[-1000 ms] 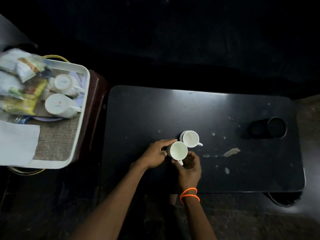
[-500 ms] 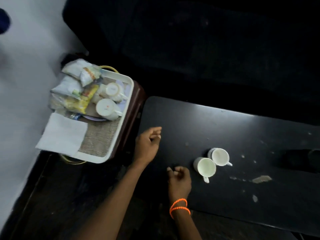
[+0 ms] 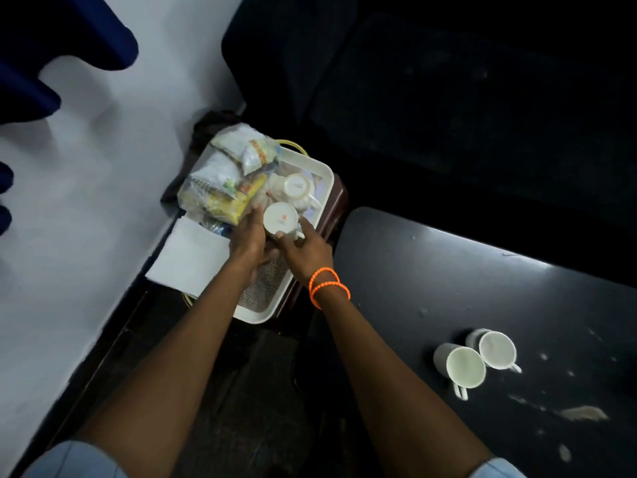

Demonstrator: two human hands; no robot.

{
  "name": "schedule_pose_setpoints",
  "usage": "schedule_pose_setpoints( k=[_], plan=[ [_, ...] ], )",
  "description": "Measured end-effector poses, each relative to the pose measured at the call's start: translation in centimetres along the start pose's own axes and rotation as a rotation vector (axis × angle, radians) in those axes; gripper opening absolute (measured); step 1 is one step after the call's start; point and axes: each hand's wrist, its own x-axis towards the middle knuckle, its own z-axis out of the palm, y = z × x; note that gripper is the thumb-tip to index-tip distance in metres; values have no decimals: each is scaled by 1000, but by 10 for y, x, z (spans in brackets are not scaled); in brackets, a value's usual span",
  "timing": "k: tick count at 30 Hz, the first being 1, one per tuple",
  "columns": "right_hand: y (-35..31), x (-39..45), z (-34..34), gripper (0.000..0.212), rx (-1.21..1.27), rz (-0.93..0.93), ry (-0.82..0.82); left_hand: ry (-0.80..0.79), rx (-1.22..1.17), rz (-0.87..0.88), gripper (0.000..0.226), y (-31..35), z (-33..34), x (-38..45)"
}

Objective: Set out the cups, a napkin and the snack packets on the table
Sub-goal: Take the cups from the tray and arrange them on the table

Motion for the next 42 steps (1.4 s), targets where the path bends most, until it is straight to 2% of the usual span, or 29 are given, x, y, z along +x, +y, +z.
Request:
schedule_pose_setpoints(
  k=[2, 4, 6, 8, 10, 14, 16, 19, 24, 28, 35, 42],
  plan=[
    [1, -3, 4, 59, 173, 71, 23, -7, -120, -20, 58, -4, -2, -2],
    [4, -11, 7, 41, 353, 94, 69, -18, -271, -8, 57, -9, -5, -6],
    [10, -20, 8, 21, 462, 26, 138, -60, -377, 38, 51, -18, -9, -12],
    [19, -27, 4, 14, 563, -55, 202, -130, -435, 116, 38, -29, -9, -20],
    [31, -34, -4, 15, 680, -68, 229, -215, -436, 194, 28, -37, -6, -28],
    [61, -59, -26, 47, 957, 67, 221, -426, -402, 203, 33, -51, 11, -44],
    [80, -73, -39, 46, 1039, 91, 204, -521, -320, 171, 39, -58, 22, -52],
    [113, -98, -53, 40, 1130, 103, 224, -608, -34, 211, 43, -72, 41, -62],
    [166, -132, -62, 49, 1145, 151, 462, -726, 426, 328, 44, -101, 86, -86],
    [192, -150, -64, 54, 1002, 219, 744, -781, 625, 364, 48, -122, 117, -106],
    [212, -160, -58, 50, 793, 390, 1031, -855, 681, 154, 69, -145, 145, -120],
    [208, -163, -56, 50, 725, 451, 1073, -828, 723, 159, 73, -158, 159, -121]
  ],
)
